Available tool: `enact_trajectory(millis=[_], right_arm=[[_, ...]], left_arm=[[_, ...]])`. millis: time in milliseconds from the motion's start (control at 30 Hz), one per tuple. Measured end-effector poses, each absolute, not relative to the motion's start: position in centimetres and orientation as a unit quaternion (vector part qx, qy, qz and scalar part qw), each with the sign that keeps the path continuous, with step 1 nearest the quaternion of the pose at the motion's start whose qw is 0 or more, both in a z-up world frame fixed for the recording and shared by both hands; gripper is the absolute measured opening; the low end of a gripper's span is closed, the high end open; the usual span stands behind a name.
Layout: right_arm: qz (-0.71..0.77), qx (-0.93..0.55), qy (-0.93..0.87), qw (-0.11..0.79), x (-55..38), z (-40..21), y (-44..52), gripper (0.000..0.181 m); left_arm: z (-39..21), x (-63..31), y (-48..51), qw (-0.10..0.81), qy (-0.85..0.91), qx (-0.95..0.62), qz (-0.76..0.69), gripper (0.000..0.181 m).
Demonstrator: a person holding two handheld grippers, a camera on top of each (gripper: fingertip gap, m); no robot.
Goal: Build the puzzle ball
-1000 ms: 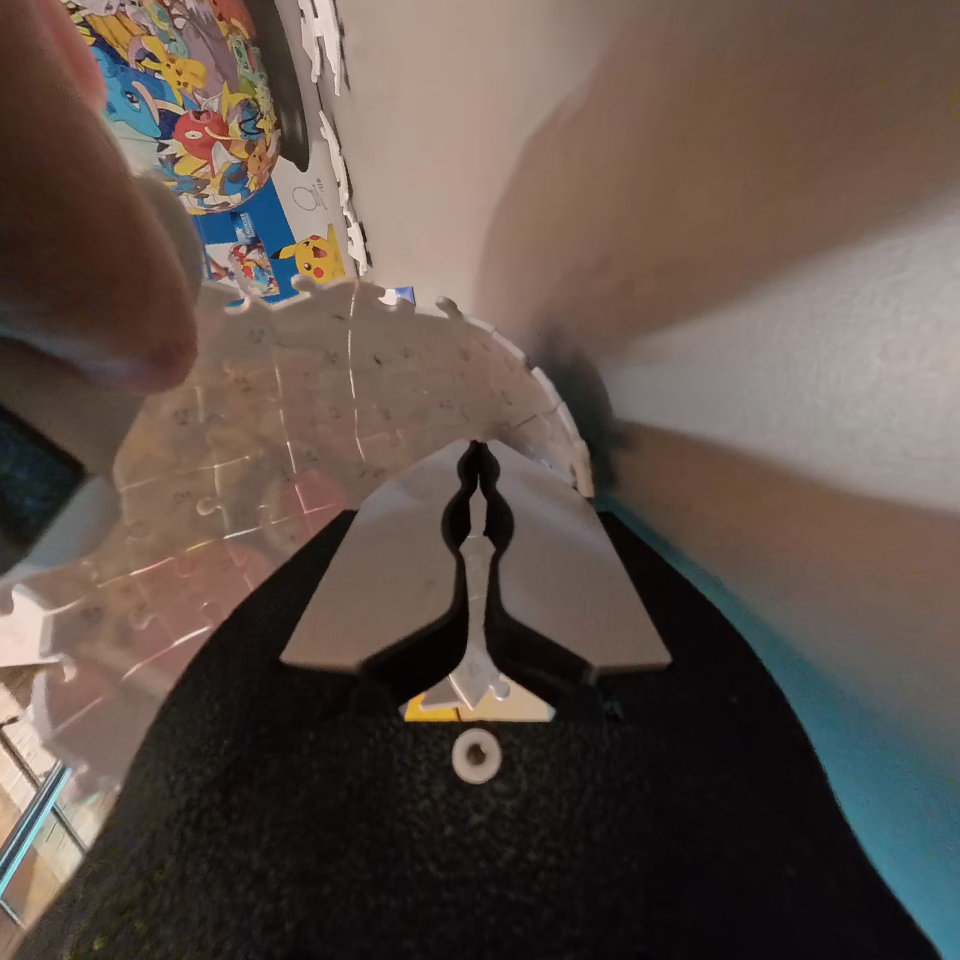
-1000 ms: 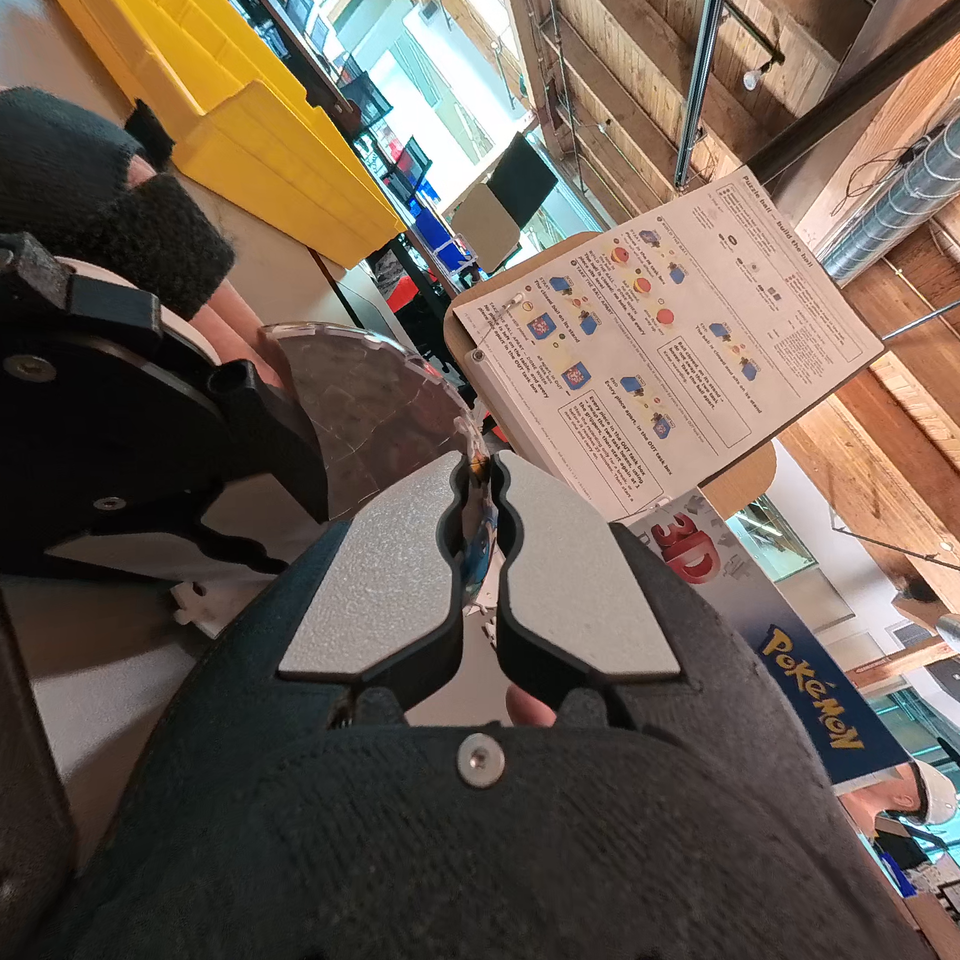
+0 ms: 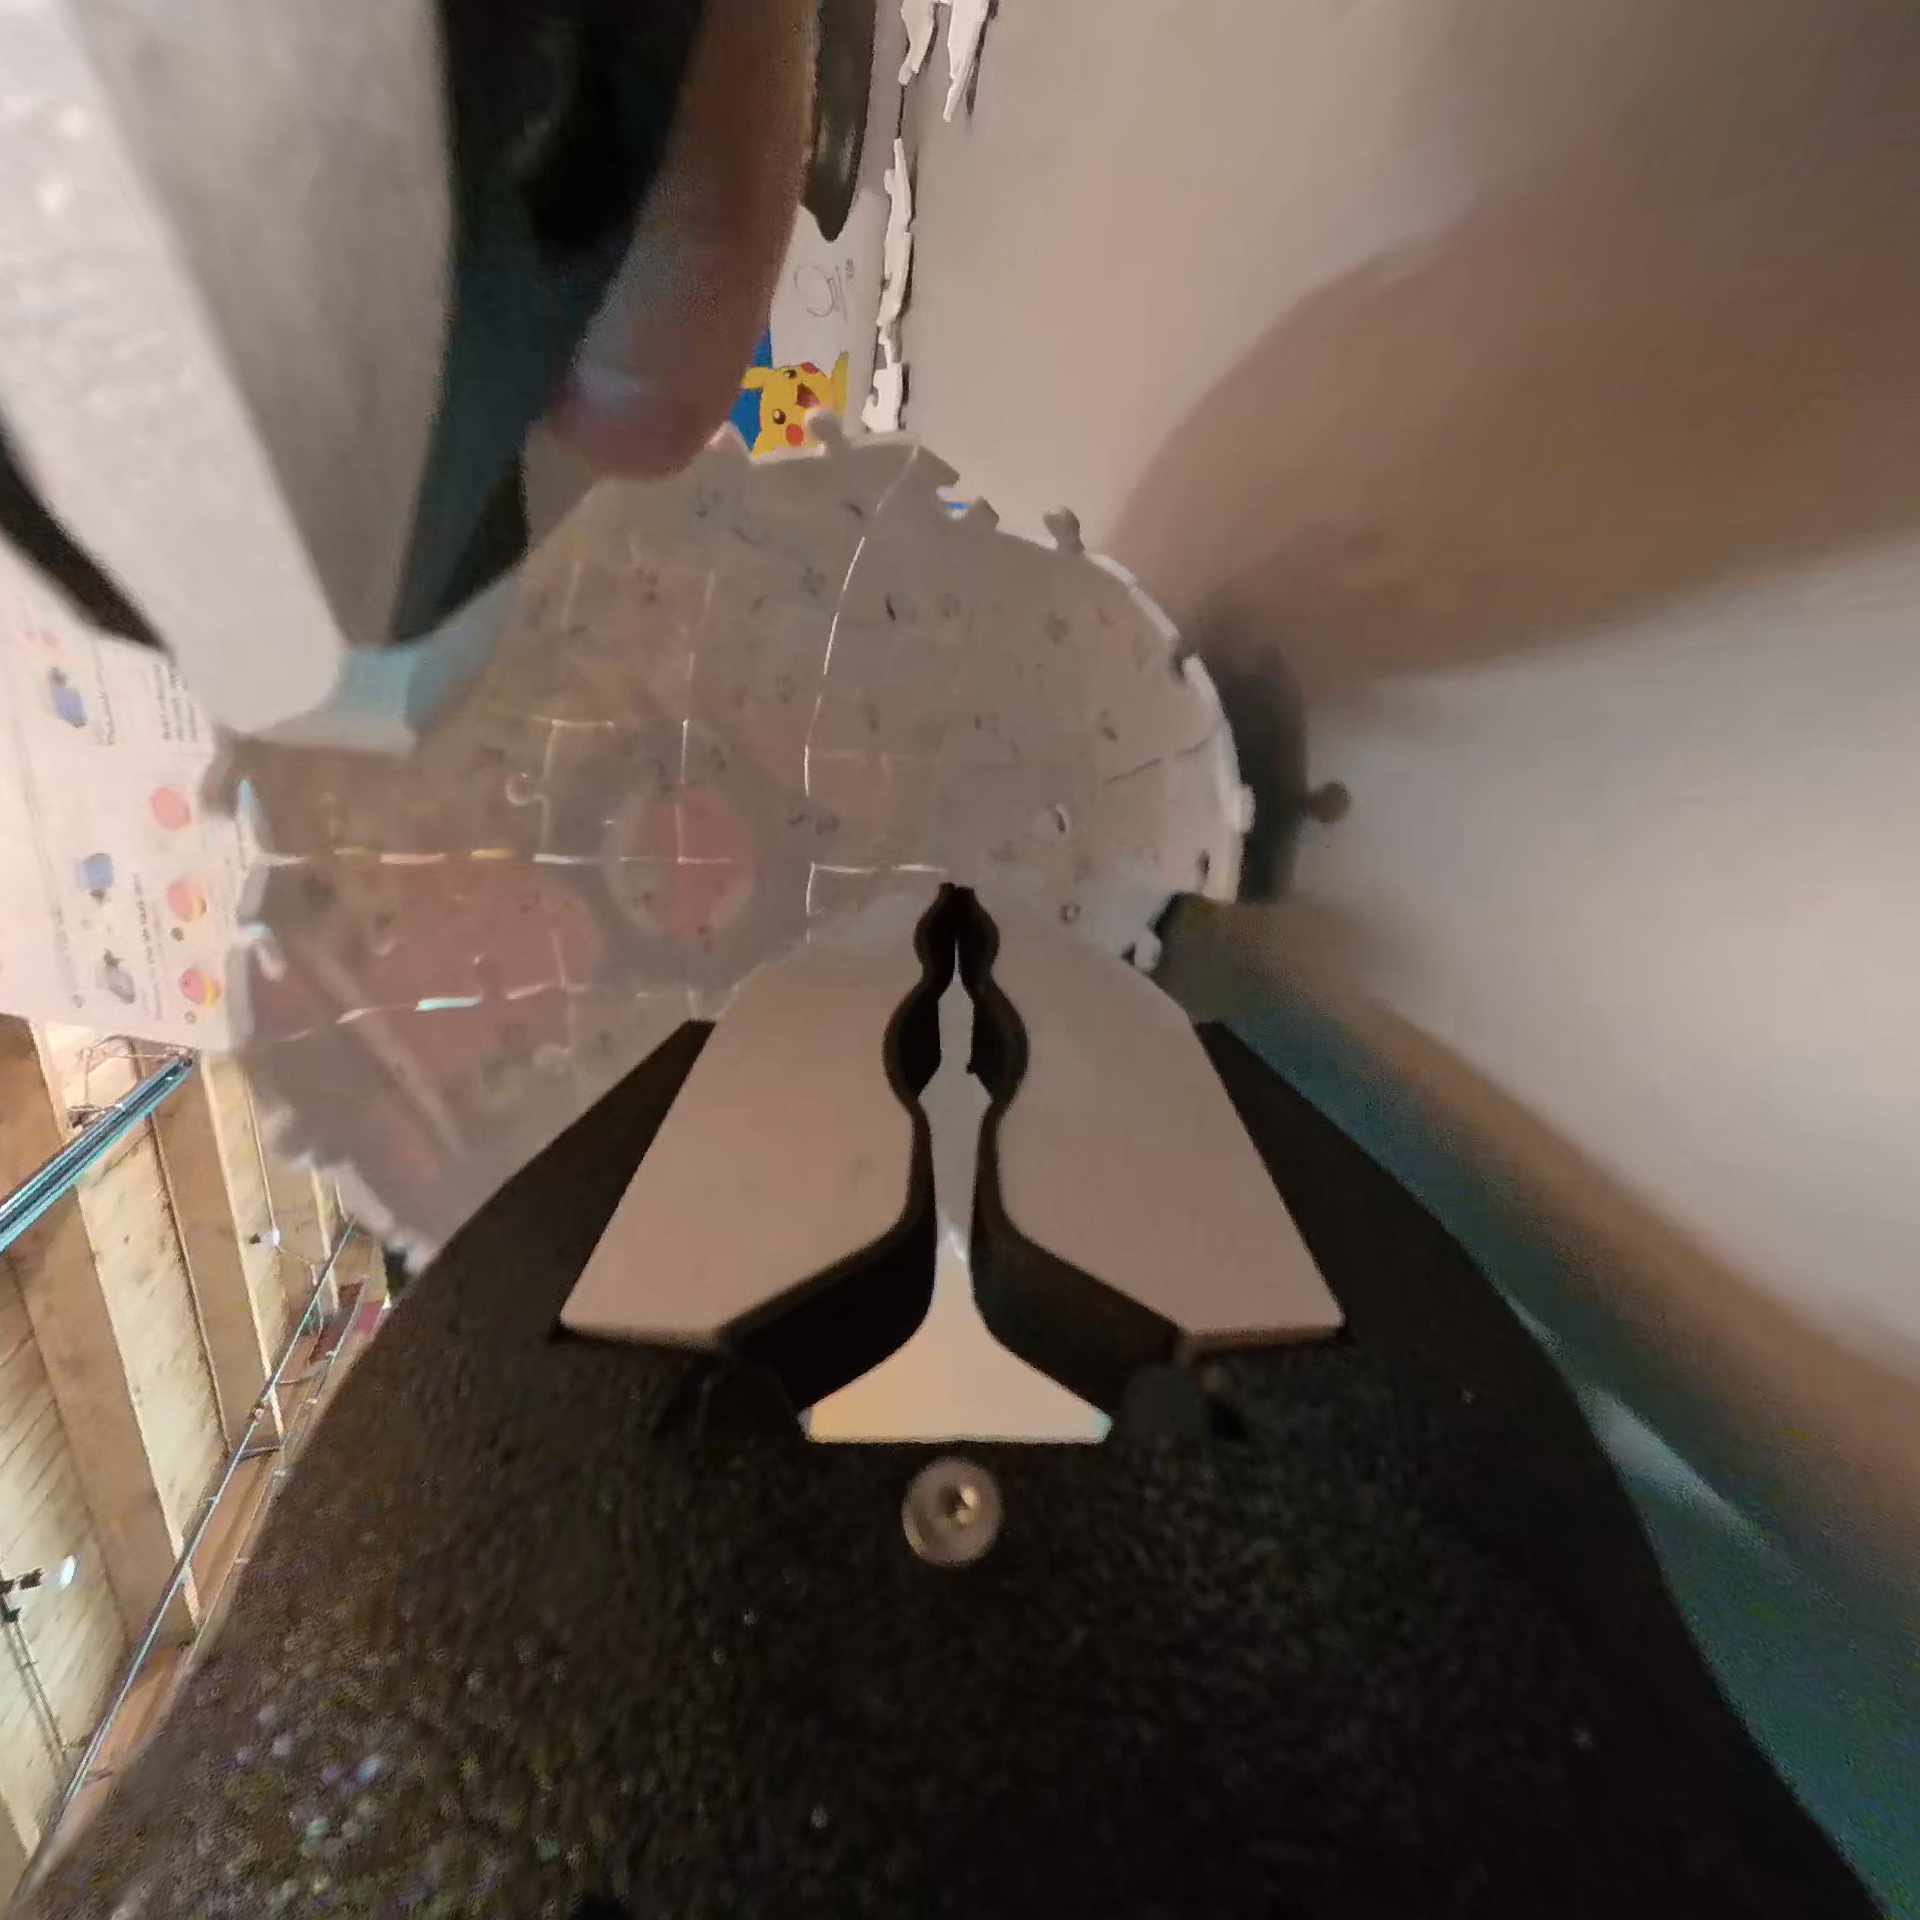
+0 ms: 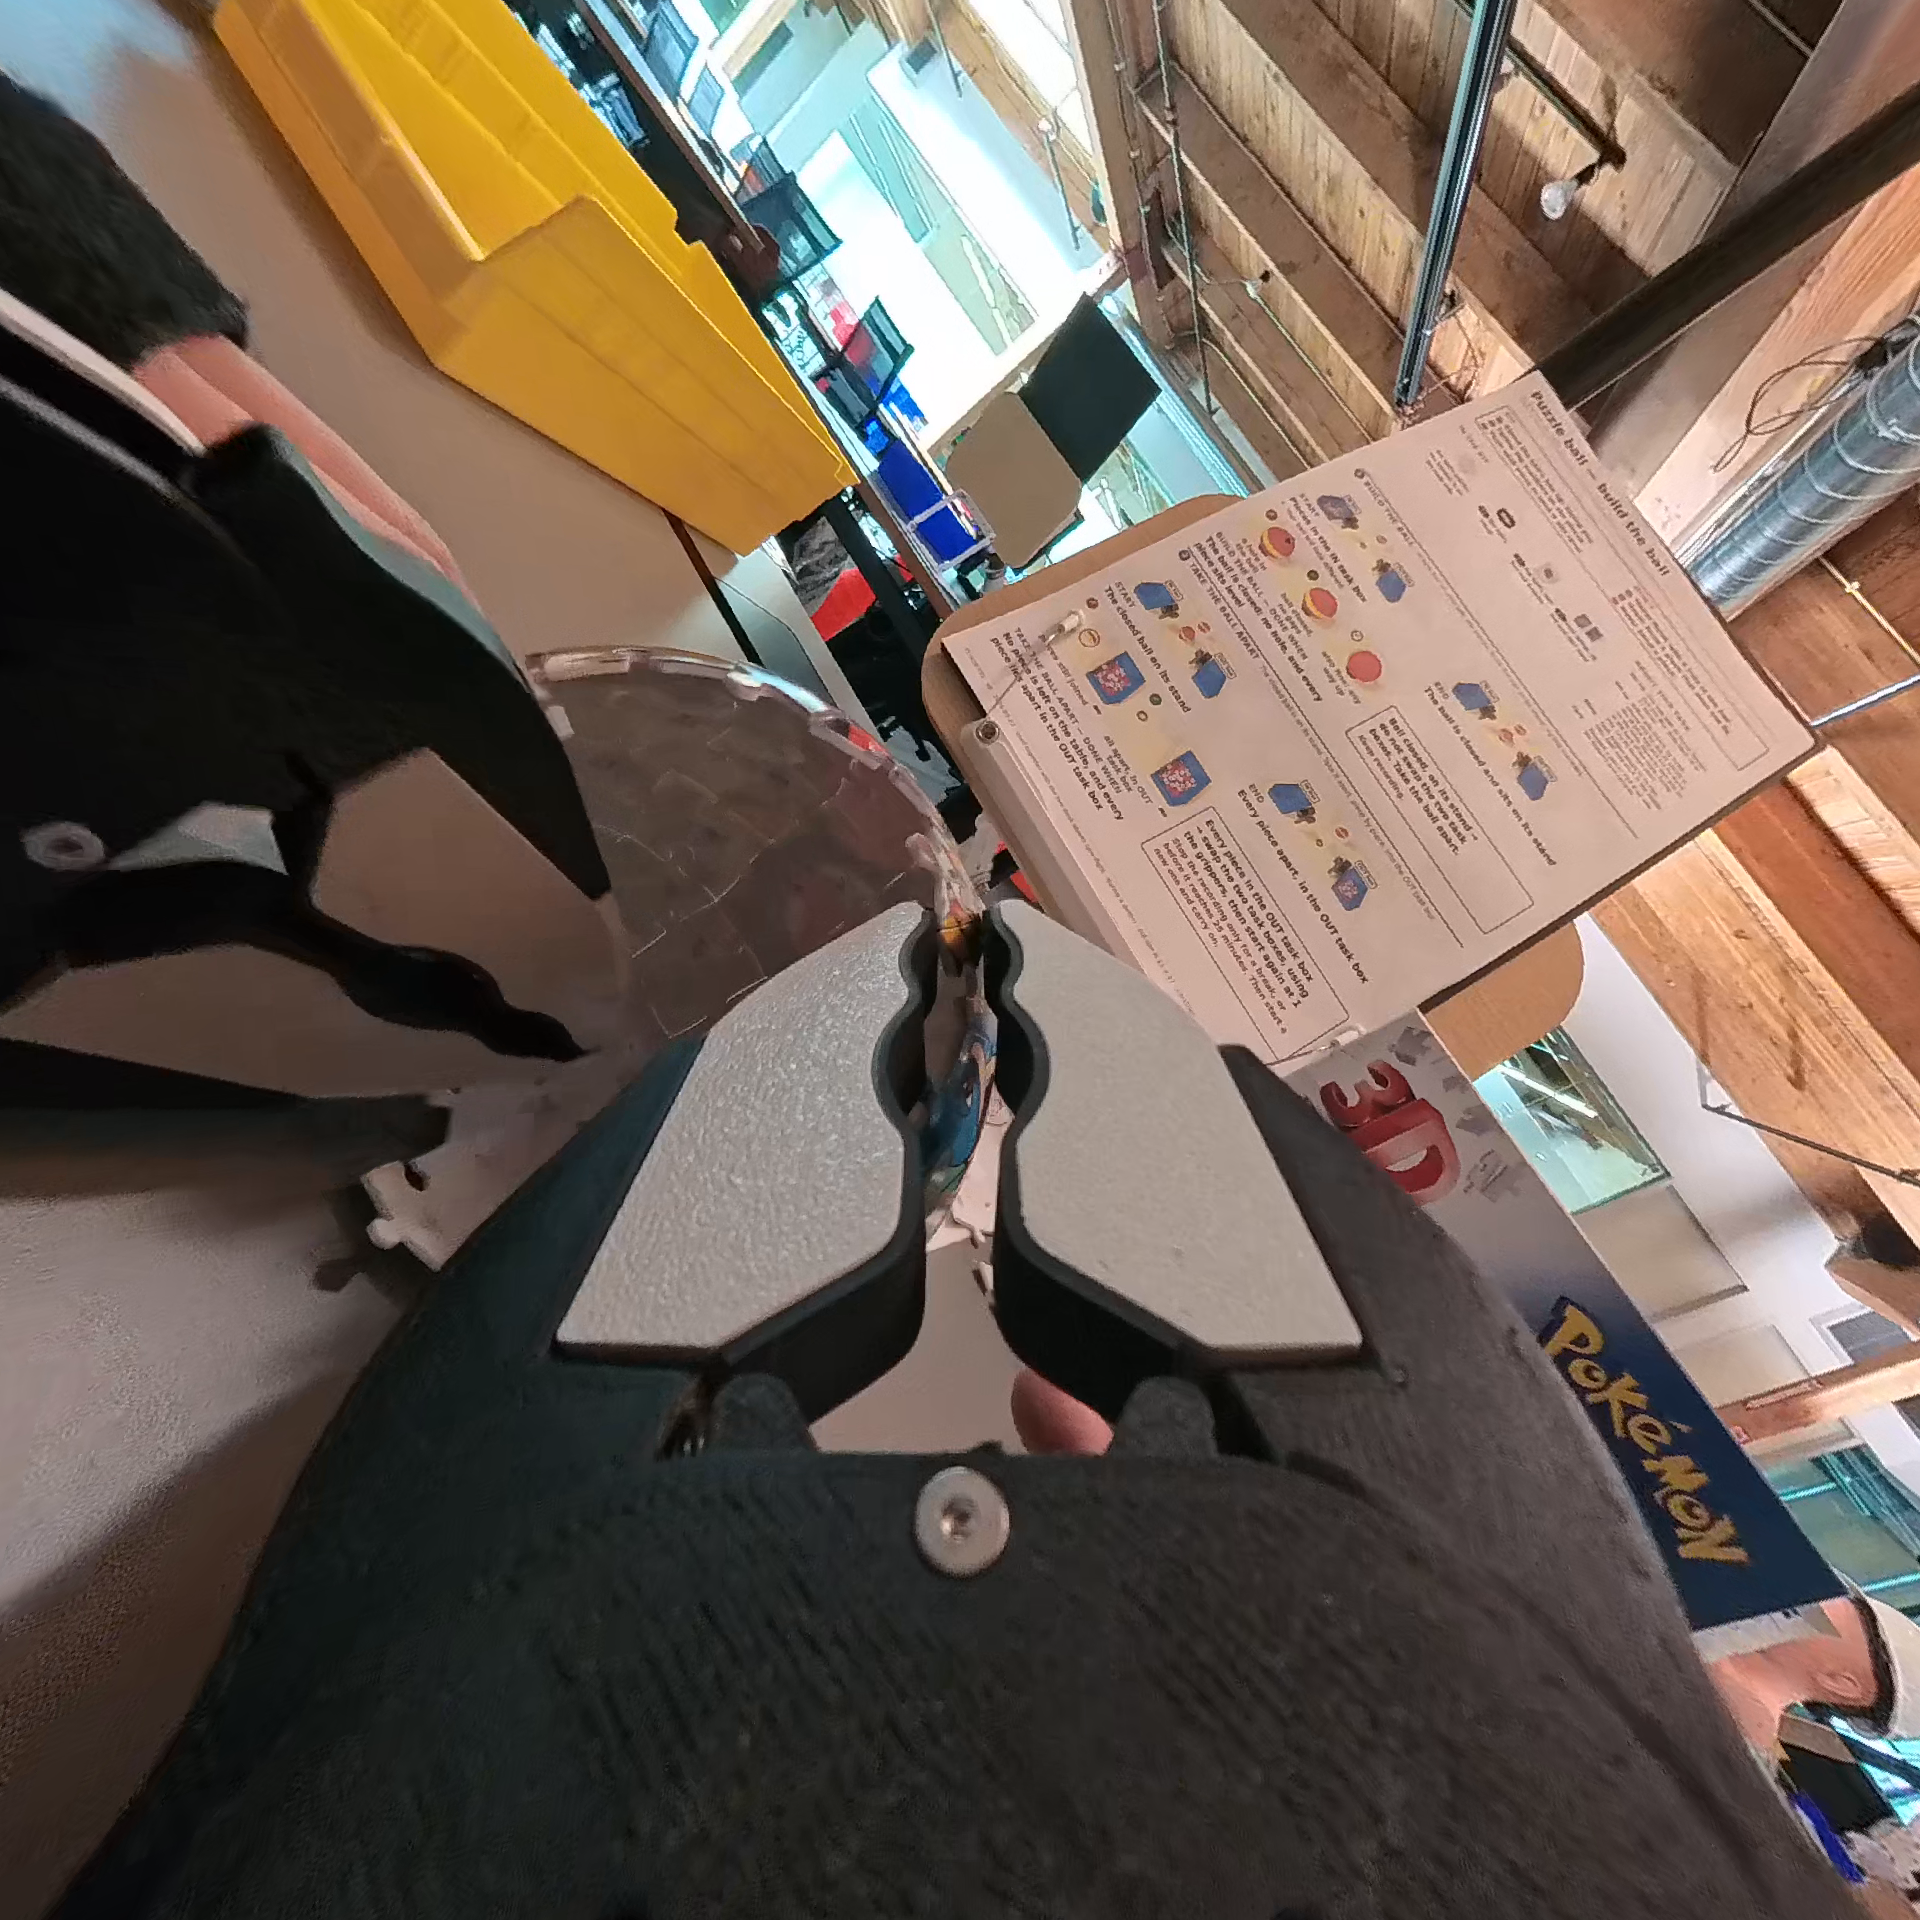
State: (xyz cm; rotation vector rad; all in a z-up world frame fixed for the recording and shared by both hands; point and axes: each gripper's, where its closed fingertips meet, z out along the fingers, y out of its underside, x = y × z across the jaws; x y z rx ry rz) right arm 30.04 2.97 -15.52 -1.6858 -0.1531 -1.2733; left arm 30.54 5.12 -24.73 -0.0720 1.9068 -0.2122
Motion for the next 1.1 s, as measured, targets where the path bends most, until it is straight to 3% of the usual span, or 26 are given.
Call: enact_trajectory(millis=[1100], right_arm=[[-0.476, -0.689, -0.078, 0.541, 30.3, -15.9, 2.9, 0.01]], left_arm=[[-26.5, 31.5, 4.4, 0.539, 0.834, -0.098, -0.069, 0.0]])
